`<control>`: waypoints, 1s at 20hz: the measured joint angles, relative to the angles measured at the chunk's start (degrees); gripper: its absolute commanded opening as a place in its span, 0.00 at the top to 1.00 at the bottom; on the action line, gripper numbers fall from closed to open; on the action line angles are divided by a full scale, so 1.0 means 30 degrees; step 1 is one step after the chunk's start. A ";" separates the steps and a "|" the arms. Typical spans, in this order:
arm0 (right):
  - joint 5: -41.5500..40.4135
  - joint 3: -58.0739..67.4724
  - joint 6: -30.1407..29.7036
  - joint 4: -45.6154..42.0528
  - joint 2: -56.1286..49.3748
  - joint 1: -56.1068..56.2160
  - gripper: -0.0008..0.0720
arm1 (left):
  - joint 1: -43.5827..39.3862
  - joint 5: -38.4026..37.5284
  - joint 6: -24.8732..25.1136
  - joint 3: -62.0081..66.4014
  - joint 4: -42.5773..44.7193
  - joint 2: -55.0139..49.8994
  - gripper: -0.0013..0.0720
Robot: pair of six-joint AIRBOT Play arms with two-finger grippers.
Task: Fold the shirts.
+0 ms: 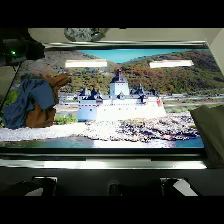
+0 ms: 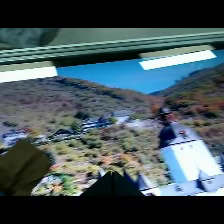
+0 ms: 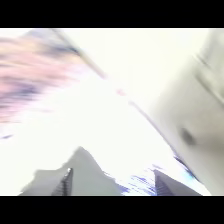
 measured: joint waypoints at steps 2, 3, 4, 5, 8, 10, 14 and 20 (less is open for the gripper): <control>0.1479 0.0204 -0.0991 0.0211 -0.0226 0.3687 0.30 | -0.0211 -0.1989 -0.1144 0.0197 0.2943 -0.0801 0.14; 0.2288 -0.0029 -0.1086 -0.0182 -0.0444 0.5858 0.28 | -0.0299 -0.3424 -0.1603 -0.0080 0.3665 -0.1297 0.05; 0.2973 -0.0328 -0.1042 -0.0772 -0.0699 0.7825 0.21 | -0.0350 -0.4801 -0.1865 -0.0641 0.3883 -0.1705 0.07; 0.3694 -0.0743 -0.0707 -0.1494 -0.1056 0.9770 0.21 | -0.0423 -0.5967 -0.2062 -0.1574 0.3956 -0.1960 0.07; 0.5850 -0.1778 0.0240 -0.3140 -0.2397 1.3719 0.21 | -0.0481 -0.7169 -0.2521 -0.5428 0.2798 -0.1377 0.07; 0.7009 -0.2113 0.0525 -0.3840 -0.3206 1.5322 0.21 | -0.0576 -0.6652 -0.2965 -0.7766 0.1953 -0.0372 0.07; 0.8051 -0.2375 0.0546 -0.4721 -0.3985 1.6655 0.21 | -0.0634 -0.6091 -0.3344 -0.9887 0.1224 0.0787 0.07; 0.8415 -0.2470 0.0539 -0.5078 -0.4248 1.7121 0.21 | -0.0656 -0.5785 -0.3446 -1.0564 0.0998 0.1078 0.07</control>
